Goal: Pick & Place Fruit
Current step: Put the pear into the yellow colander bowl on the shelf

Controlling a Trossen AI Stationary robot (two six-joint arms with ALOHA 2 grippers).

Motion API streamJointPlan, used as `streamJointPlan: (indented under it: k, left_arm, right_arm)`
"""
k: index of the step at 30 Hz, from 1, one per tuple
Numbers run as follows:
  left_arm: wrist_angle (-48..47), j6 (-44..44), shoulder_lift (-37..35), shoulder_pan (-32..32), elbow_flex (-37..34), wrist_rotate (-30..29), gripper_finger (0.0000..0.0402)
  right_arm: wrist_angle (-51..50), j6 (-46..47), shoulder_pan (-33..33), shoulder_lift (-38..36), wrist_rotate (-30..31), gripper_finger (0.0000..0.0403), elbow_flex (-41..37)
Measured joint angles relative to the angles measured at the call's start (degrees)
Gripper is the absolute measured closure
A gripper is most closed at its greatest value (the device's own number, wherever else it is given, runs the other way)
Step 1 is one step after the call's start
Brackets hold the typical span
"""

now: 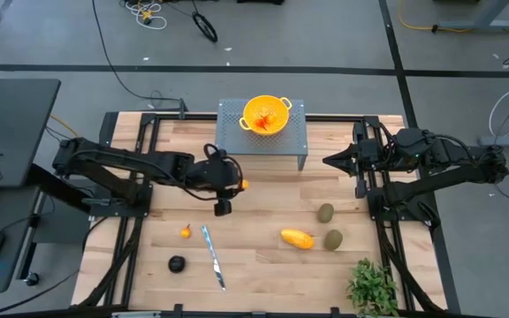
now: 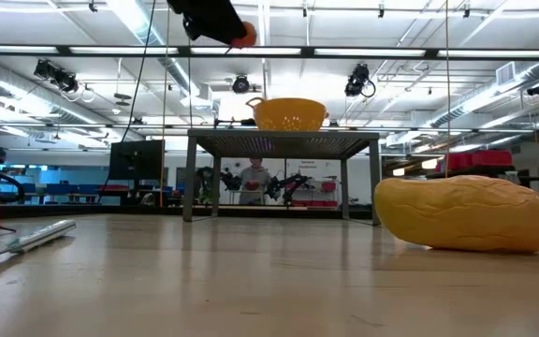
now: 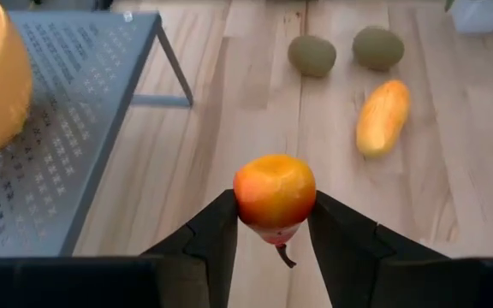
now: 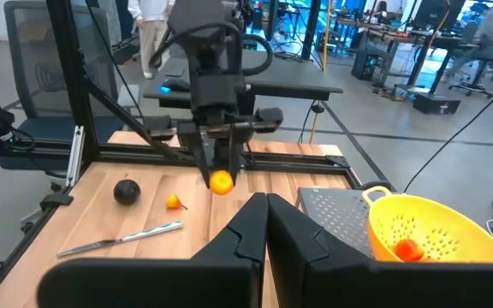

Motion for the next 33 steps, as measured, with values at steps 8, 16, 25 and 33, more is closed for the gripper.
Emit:
streamJointPlan:
  k: [8,16,25,33]
  left_arm:
    - [1.4,1.1,-3.0,1.5,0.0,0.2,0.0258]
    - [2.5,3.9,-5.5,6.0,0.0,1.8,0.0258]
    - [2.7,6.4,-5.6,13.6,0.0,6.5,0.0258]
    - [3.1,8.6,-5.6,19.0,0.0,8.5,0.0258]
  right_arm:
    - [0.2,0.0,0.0,0.0,0.0,0.0385,0.0]
    - [0.6,0.0,0.0,0.0,0.0,0.0385,0.0]
    - [0.7,0.0,0.0,0.0,0.0,0.0385,0.0]
    - [0.7,0.1,0.0,0.0,0.0,0.0385,0.0]
